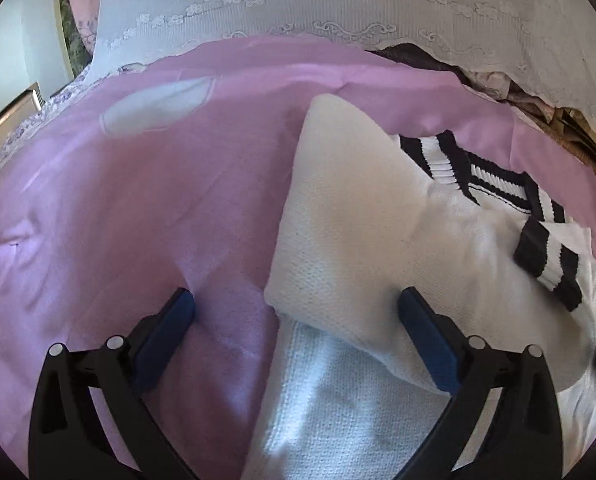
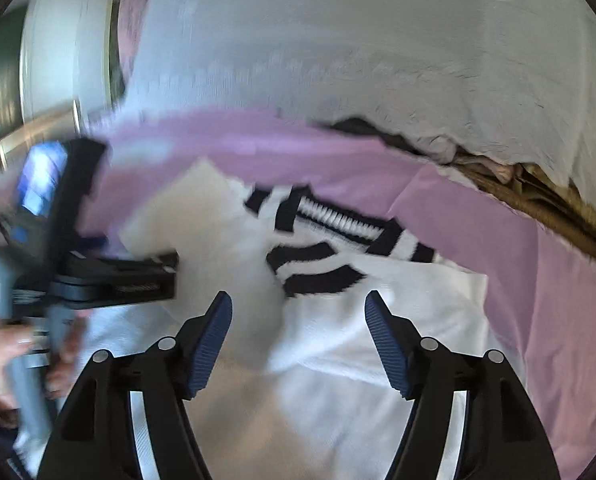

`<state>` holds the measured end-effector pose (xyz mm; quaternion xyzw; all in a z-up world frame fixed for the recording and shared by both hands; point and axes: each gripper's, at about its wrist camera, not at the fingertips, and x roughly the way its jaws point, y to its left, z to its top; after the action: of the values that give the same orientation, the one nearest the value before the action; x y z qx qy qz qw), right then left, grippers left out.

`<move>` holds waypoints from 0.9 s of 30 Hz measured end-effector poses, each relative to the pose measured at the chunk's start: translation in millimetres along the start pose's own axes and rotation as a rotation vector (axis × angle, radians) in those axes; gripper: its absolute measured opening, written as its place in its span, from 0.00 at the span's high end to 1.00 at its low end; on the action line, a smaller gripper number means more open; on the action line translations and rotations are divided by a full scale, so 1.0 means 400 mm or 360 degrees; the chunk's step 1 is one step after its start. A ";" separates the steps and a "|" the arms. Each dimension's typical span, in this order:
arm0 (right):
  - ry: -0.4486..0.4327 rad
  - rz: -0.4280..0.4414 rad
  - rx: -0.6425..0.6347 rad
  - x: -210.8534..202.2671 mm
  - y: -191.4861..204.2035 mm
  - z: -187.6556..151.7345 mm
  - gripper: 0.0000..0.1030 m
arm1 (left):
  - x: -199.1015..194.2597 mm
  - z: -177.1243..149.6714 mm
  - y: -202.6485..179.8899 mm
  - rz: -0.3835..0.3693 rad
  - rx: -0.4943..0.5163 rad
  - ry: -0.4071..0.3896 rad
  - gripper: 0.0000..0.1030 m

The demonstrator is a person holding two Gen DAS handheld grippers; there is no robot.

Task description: Fold small clothes

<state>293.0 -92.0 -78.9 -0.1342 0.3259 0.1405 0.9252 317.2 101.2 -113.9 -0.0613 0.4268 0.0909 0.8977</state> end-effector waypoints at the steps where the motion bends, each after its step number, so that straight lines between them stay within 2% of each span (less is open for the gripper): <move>1: 0.0029 -0.0044 -0.0025 0.018 0.010 0.001 0.33 | 0.003 0.001 0.007 -0.0025 -0.0022 0.0004 0.04; 3: 0.0059 -0.0178 -0.0038 0.060 0.009 0.000 0.34 | -0.001 0.003 0.011 -0.0037 -0.0033 0.0004 0.04; 4: 0.0078 -0.0193 -0.0018 0.071 0.000 -0.004 0.35 | -0.005 -0.004 0.005 -0.0028 -0.0025 0.0003 0.04; 7: 0.0078 -0.0085 0.0174 0.075 -0.062 -0.021 0.61 | -0.004 -0.012 0.005 -0.0012 -0.0012 0.0006 0.04; 8: 0.0033 -0.0031 0.0249 0.061 -0.084 -0.025 0.77 | -0.002 -0.012 0.004 -0.0015 -0.0013 0.0006 0.04; 9: -0.0009 0.0016 0.0317 0.045 -0.105 -0.030 0.87 | -0.003 -0.012 0.005 -0.0019 -0.0015 0.0005 0.04; 11: -0.0058 0.0075 0.0485 0.021 -0.160 -0.045 0.86 | -0.002 -0.013 0.007 -0.0026 -0.0019 0.0004 0.04; 13: -0.0034 0.0163 0.0701 0.014 -0.228 -0.085 0.76 | -0.003 -0.013 0.007 -0.0029 -0.0022 0.0002 0.04; 14: 0.0003 0.0221 0.0787 0.017 -0.254 -0.108 0.65 | -0.003 -0.014 0.007 -0.0028 -0.0022 0.0002 0.04; 15: 0.0033 0.0265 0.0853 0.022 -0.274 -0.127 0.61 | -0.004 -0.015 0.006 -0.0025 -0.0021 0.0001 0.04; 18: 0.0013 0.0466 0.1103 0.013 -0.338 -0.195 0.60 | -0.005 -0.015 0.006 -0.0020 -0.0016 0.0002 0.04; 21: -0.0034 0.0564 0.1265 0.006 -0.366 -0.213 0.56 | -0.007 -0.015 0.006 -0.0022 -0.0017 0.0001 0.04; 23: -0.0041 0.0580 0.1310 0.014 -0.369 -0.217 0.55 | -0.007 -0.014 0.005 -0.0021 -0.0017 0.0001 0.04; 25: -0.0054 0.0553 0.1296 0.022 -0.363 -0.213 0.63 | -0.007 -0.014 0.005 -0.0020 -0.0017 0.0001 0.04; 26: -0.0073 0.0526 0.1256 0.016 -0.354 -0.204 0.88 | -0.007 -0.014 0.005 -0.0021 -0.0018 0.0001 0.04; 27: -0.0099 0.0504 0.1203 0.014 -0.349 -0.185 0.91 | -0.008 -0.014 0.006 -0.0023 -0.0019 0.0001 0.04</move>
<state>303.9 -245.1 -116.3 0.2713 0.3430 0.1555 0.8857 310.4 102.1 -115.0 -0.0698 0.4260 0.0871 0.8978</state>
